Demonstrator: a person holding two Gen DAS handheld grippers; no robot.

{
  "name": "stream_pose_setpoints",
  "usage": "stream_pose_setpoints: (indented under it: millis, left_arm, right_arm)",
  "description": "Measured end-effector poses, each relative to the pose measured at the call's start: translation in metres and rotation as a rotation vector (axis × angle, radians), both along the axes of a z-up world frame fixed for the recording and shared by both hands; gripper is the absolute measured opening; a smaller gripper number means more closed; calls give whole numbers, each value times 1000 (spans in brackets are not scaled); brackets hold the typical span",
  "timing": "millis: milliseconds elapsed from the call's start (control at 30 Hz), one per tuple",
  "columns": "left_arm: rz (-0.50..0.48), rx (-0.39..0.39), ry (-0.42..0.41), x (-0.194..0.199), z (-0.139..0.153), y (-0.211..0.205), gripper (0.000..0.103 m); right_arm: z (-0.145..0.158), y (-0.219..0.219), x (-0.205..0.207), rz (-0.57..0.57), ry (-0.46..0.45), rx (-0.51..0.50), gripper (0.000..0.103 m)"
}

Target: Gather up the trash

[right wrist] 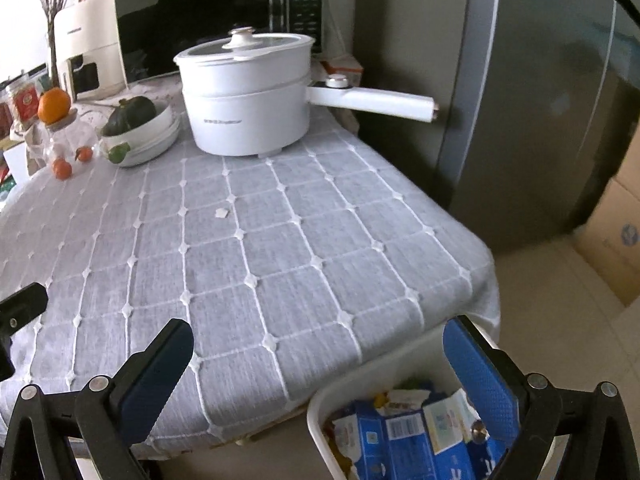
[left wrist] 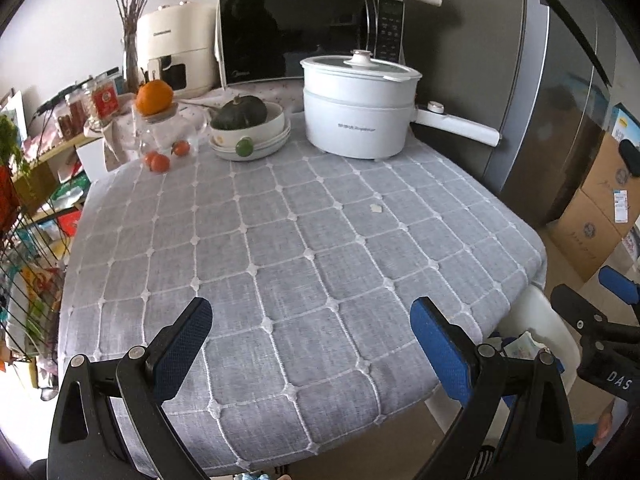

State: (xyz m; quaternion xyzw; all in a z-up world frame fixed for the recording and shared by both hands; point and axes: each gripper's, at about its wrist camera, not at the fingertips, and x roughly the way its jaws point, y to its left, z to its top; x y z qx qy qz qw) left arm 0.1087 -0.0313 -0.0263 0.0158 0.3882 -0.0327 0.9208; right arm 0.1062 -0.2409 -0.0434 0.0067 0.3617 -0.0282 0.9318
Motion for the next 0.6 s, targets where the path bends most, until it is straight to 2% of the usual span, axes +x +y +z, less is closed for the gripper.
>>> stream_pose_setpoints:
  millis: [600]
  left_arm:
    - [-17,20,-7,0,-3,-8,101]
  right_arm:
    - [-1,10,5,22,-10,-12,102]
